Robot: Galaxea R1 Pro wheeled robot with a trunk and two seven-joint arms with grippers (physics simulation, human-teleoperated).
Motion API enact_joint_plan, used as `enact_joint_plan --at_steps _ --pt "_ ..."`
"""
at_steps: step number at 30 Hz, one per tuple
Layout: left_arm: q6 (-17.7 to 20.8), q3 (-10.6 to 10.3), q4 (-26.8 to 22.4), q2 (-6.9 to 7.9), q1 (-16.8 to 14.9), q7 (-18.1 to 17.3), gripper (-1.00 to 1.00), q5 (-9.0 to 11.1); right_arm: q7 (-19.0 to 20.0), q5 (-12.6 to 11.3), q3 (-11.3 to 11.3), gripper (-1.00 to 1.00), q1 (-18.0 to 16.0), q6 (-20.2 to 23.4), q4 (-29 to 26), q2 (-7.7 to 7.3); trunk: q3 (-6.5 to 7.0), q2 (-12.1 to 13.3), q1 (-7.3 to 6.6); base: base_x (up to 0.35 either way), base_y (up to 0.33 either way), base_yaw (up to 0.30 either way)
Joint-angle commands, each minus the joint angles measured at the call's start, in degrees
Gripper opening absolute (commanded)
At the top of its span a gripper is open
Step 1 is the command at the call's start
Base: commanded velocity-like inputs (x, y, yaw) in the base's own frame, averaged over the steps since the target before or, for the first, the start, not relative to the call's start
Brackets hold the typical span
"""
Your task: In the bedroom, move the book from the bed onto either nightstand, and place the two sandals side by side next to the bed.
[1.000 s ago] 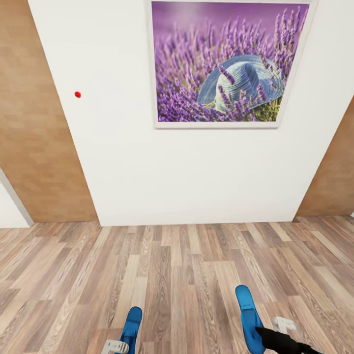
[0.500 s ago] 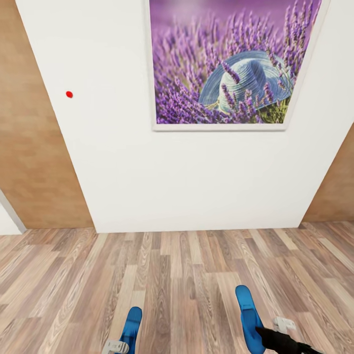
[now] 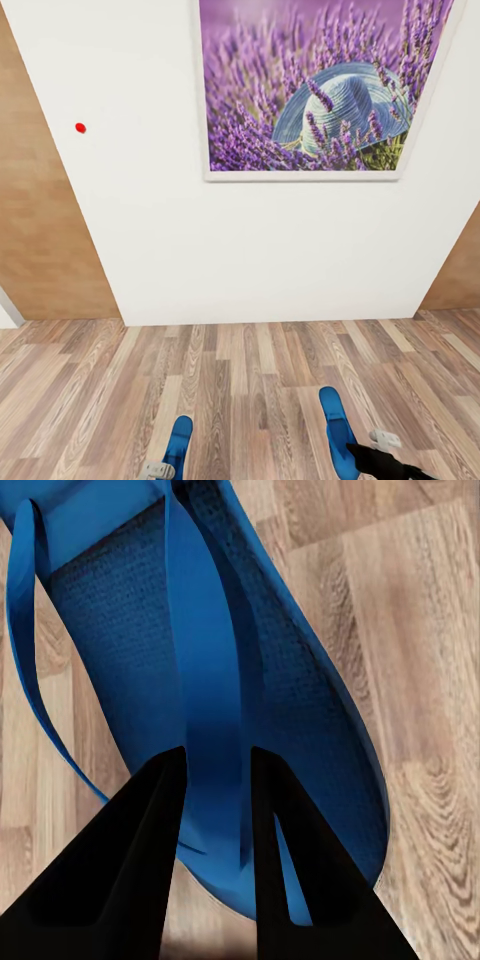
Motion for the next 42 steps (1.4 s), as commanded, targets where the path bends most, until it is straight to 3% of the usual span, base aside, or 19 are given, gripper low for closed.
enact_joint_plan --at_steps 1,21,42 --pt "-0.4 0.4 0.0 -0.01 0.0 -0.2 -1.0 -0.6 0.4 -0.3 -0.2 -1.0 -0.1 -0.3 0.3 -0.04 -0.06 0.0 0.03 0.291 0.0 0.0" --pt "-0.4 0.4 0.0 -0.01 0.0 -0.2 -1.0 -0.6 0.4 -0.3 -0.2 -1.0 -0.1 -0.3 0.3 -0.04 -0.06 0.0 0.03 0.265 0.0 0.012" --pt "-0.4 0.4 0.0 0.0 0.0 -0.2 -1.0 -0.6 0.4 -0.3 -0.2 -1.0 -0.1 -0.3 0.3 -0.04 -0.06 0.0 0.03 0.005 0.0 0.261"
